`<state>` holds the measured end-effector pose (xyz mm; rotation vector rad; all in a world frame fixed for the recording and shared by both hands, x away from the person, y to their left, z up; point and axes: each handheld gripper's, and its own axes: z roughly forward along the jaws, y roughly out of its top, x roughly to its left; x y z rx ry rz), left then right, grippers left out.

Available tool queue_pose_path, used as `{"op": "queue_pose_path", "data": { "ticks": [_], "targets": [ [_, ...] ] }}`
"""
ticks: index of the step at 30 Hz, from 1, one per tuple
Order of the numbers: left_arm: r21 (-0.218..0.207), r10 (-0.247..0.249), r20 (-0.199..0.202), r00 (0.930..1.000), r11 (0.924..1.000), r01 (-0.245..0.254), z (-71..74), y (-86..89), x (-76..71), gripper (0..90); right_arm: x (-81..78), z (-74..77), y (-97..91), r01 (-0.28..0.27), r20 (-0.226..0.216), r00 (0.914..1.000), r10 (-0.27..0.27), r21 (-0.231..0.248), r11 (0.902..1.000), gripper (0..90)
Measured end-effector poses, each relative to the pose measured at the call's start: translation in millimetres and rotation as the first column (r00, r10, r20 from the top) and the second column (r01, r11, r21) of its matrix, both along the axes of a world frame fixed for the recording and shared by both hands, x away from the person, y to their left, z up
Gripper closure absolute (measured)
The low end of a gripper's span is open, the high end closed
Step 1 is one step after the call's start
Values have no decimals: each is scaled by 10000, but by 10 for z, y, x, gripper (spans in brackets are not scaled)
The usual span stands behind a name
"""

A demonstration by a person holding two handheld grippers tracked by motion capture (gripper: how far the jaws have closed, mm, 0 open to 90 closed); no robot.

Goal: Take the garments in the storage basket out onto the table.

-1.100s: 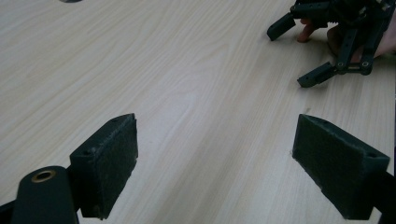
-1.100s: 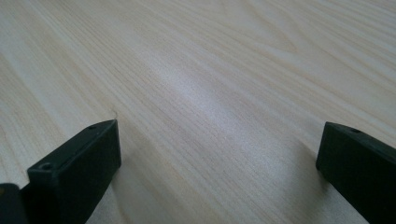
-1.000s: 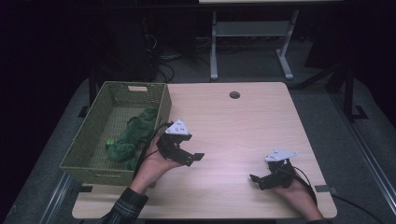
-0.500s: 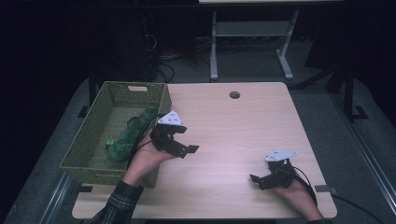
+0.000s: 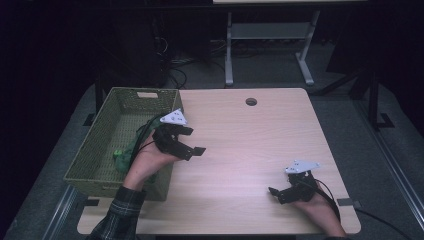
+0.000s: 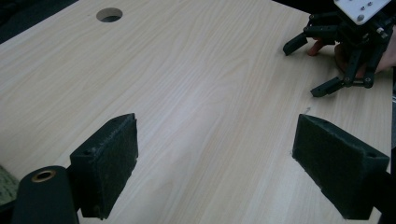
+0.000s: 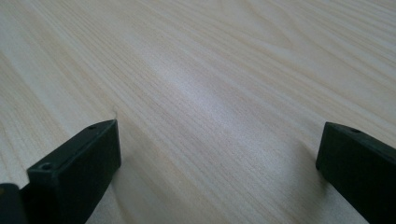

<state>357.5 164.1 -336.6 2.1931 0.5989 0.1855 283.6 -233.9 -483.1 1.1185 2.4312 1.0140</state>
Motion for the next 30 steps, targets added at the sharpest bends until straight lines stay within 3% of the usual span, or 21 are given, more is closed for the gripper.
{"op": "queue_pose_path", "data": {
  "ticks": [19, 30],
  "targets": [
    [-51, 776, 14, 9970, 9970, -776, 72, 476, 29, 141, 11, -3, 10, 74, 73, 9999, -74, -8, 10000, 0],
    [86, 1402, 107, 9901, 9901, -1403, 99, 794, 45, 185, 8, -1, 10, 91, 34, 10000, -91, -20, 10000, 0]
  ]
}}
